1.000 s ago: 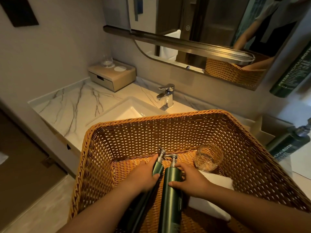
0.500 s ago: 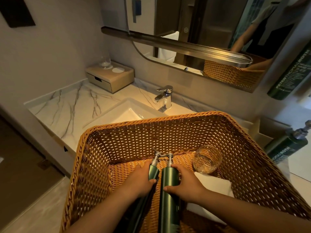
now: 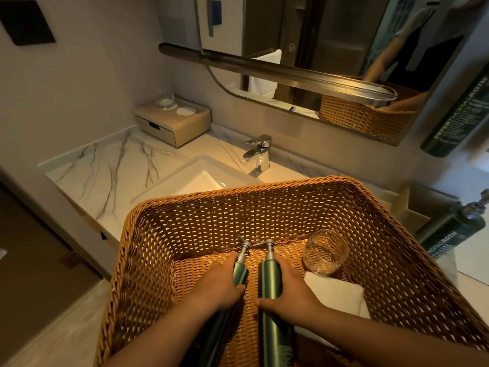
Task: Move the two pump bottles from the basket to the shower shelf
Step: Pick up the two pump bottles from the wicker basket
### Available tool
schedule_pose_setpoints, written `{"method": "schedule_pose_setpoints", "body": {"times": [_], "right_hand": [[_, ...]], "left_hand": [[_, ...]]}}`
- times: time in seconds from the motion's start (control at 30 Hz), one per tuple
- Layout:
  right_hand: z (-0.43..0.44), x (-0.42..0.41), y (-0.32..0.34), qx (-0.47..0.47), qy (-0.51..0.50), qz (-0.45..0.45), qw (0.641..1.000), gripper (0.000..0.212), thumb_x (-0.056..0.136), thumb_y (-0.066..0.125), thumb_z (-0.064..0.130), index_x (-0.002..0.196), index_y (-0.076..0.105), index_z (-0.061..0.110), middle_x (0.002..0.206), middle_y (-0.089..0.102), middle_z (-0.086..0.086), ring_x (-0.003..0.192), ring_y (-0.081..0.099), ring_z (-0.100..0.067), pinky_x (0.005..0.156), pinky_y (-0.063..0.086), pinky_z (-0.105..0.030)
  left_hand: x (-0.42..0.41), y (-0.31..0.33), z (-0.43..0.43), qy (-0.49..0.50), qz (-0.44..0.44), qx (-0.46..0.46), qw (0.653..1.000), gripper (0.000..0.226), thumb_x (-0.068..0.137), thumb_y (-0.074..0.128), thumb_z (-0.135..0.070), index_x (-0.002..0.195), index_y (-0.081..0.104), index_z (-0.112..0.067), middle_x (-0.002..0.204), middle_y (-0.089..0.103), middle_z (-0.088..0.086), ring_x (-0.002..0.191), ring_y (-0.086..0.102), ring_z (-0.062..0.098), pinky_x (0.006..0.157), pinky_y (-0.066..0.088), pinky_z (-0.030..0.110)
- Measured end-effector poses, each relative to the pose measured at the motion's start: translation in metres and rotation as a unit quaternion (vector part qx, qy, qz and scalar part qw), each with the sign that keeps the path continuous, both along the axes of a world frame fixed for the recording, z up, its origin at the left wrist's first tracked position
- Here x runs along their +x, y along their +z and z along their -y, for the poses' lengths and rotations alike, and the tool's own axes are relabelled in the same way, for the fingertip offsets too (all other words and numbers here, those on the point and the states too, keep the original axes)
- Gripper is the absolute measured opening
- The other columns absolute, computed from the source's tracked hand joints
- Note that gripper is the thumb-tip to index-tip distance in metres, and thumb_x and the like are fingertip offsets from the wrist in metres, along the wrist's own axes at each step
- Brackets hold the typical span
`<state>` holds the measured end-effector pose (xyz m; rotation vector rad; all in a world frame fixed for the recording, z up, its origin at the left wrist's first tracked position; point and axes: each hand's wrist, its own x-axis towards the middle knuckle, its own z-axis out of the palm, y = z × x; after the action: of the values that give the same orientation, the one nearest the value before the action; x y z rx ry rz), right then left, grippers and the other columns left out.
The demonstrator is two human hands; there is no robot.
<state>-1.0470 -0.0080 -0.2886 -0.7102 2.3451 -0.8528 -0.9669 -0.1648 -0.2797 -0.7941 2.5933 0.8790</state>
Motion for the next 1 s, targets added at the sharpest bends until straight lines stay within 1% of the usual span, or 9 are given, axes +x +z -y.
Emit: {"method": "schedule_pose_setpoints", "body": {"times": [0.13, 0.27, 0.33, 0.43, 0.57, 0.63, 0.73, 0.87, 1.0], "right_hand": [[-0.001, 0.000, 0.000, -0.006, 0.005, -0.001, 1.000, 0.100, 0.060, 0.080, 0.038, 0.138, 0.018, 0.035, 0.126, 0.046, -0.003, 0.106, 0.051, -0.017, 0.086, 0.047, -0.029], [-0.004, -0.001, -0.001, -0.004, 0.005, 0.002, 1.000, 0.101, 0.060, 0.079, 0.038, 0.139, 0.016, 0.036, 0.127, 0.045, -0.002, 0.106, 0.050, -0.017, 0.083, 0.047, -0.028], [-0.003, 0.000, -0.001, -0.003, 0.005, 0.007, 1.000, 0.103, 0.060, 0.079, 0.040, 0.140, 0.015, 0.036, 0.128, 0.046, -0.003, 0.107, 0.051, -0.018, 0.085, 0.047, -0.030], [-0.002, 0.002, 0.000, -0.008, 0.011, 0.012, 1.000, 0.101, 0.061, 0.078, 0.042, 0.140, 0.016, 0.036, 0.126, 0.049, -0.003, 0.105, 0.052, -0.018, 0.085, 0.048, -0.031], [-0.001, 0.000, 0.005, -0.013, 0.015, 0.021, 1.000, 0.096, 0.061, 0.080, 0.036, 0.137, 0.021, 0.036, 0.120, 0.053, -0.001, 0.096, 0.055, -0.014, 0.078, 0.049, -0.026], [-0.002, -0.004, 0.008, -0.012, 0.017, 0.017, 1.000, 0.097, 0.060, 0.081, 0.033, 0.137, 0.022, 0.036, 0.122, 0.052, -0.001, 0.100, 0.054, -0.015, 0.081, 0.050, -0.028], [-0.005, -0.008, 0.015, -0.026, 0.022, 0.005, 0.999, 0.099, 0.058, 0.081, 0.030, 0.138, 0.022, 0.040, 0.126, 0.049, 0.001, 0.104, 0.052, -0.015, 0.084, 0.048, -0.030], [-0.007, -0.011, 0.024, -0.054, 0.035, -0.006, 0.998, 0.097, 0.058, 0.080, 0.031, 0.134, 0.022, 0.048, 0.123, 0.052, 0.005, 0.103, 0.053, -0.011, 0.085, 0.051, -0.032], [-0.006, -0.018, 0.039, -0.087, 0.025, -0.012, 0.996, 0.096, 0.059, 0.082, 0.036, 0.134, 0.024, 0.051, 0.118, 0.052, 0.016, 0.102, 0.052, -0.006, 0.080, 0.049, -0.023]], "left_hand": [[0.001, 0.003, 0.002, -0.014, 0.003, 0.005, 1.000, 0.086, 0.079, 0.066, -0.036, 0.143, 0.009, -0.037, 0.135, 0.040, 0.010, 0.119, 0.046, 0.029, 0.093, 0.042, 0.035], [0.004, 0.000, 0.000, -0.015, 0.037, 0.022, 0.999, 0.099, 0.078, 0.068, -0.033, 0.144, -0.006, -0.032, 0.138, 0.039, 0.013, 0.119, 0.046, 0.029, 0.094, 0.043, 0.037], [0.005, -0.002, -0.002, -0.014, 0.043, 0.019, 0.999, 0.099, 0.080, 0.066, -0.033, 0.144, -0.009, -0.030, 0.138, 0.040, 0.013, 0.118, 0.048, 0.028, 0.092, 0.043, 0.036], [0.005, -0.001, -0.002, -0.008, 0.034, 0.019, 0.999, 0.095, 0.081, 0.065, -0.034, 0.144, -0.006, -0.031, 0.139, 0.038, 0.013, 0.120, 0.046, 0.030, 0.094, 0.043, 0.038], [0.006, 0.001, -0.003, -0.019, 0.010, 0.025, 0.999, 0.091, 0.081, 0.064, -0.037, 0.144, -0.003, -0.033, 0.137, 0.040, 0.012, 0.119, 0.046, 0.029, 0.095, 0.043, 0.038], [0.006, 0.004, -0.004, -0.022, -0.001, 0.029, 0.999, 0.091, 0.083, 0.062, -0.037, 0.144, -0.005, -0.032, 0.138, 0.040, 0.013, 0.120, 0.046, 0.029, 0.097, 0.042, 0.038], [0.005, 0.011, -0.004, -0.026, -0.027, 0.034, 0.999, 0.092, 0.085, 0.059, -0.037, 0.144, -0.010, -0.032, 0.143, 0.034, 0.012, 0.125, 0.041, 0.028, 0.099, 0.038, 0.038], [0.003, 0.023, -0.004, -0.021, -0.083, 0.046, 0.995, 0.091, 0.087, 0.057, -0.038, 0.143, -0.015, -0.033, 0.146, 0.030, 0.012, 0.125, 0.042, 0.026, 0.100, 0.037, 0.037], [0.003, 0.035, -0.001, -0.014, -0.124, 0.072, 0.990, 0.091, 0.087, 0.056, -0.039, 0.143, -0.015, -0.032, 0.145, 0.032, 0.010, 0.125, 0.040, 0.023, 0.101, 0.037, 0.037]]}}
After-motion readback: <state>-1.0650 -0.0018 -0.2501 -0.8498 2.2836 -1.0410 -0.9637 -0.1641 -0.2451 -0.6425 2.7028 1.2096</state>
